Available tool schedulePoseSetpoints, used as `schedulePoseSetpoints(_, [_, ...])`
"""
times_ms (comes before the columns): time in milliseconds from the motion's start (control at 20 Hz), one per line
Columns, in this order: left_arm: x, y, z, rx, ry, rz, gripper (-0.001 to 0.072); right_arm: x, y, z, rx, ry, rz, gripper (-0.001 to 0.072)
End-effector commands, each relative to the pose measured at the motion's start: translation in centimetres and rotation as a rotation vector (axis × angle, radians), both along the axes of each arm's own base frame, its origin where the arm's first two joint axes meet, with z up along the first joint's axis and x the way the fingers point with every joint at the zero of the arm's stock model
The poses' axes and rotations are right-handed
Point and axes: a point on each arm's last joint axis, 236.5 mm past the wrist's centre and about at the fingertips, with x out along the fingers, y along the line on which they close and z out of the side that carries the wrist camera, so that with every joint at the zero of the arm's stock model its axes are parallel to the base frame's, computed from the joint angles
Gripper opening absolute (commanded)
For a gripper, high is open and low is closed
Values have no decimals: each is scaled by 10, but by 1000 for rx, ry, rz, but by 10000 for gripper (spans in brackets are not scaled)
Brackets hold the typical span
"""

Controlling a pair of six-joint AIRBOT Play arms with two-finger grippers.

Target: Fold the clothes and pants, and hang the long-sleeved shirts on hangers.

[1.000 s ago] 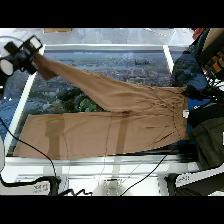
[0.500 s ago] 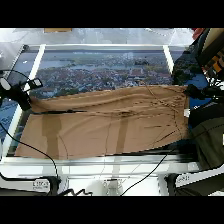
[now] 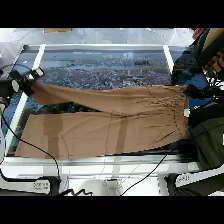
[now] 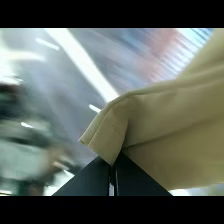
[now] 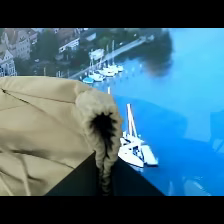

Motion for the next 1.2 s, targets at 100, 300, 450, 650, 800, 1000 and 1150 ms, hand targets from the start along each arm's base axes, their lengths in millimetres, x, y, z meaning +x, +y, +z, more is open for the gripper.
schedulePoseSetpoints(100, [15,4,105,-59,-331,25,10,0,0,1,-1,0,1,26])
schedulePoseSetpoints(300, [-39,11,-32,-138,157,81,7,0,0,0,0,1,2,26])
schedulePoseSetpoints(450, [-81,1,-121,-185,417,85,9,-1,1,0,2,3,4,26])
schedulePoseSetpoints(650, [-106,17,-166,-87,575,78,12,0,0,0,-2,1,2,26])
schedulePoseSetpoints(800, [-107,16,-170,-89,584,77,11,1,-2,1,-6,-4,-4,26])
schedulePoseSetpoints(1000, [-106,17,-169,-93,579,86,499,1,-1,1,-6,-4,-3,26])
schedulePoseSetpoints(1150, [-103,20,-166,-173,519,205,619,1,-1,1,-5,-4,-3,26])
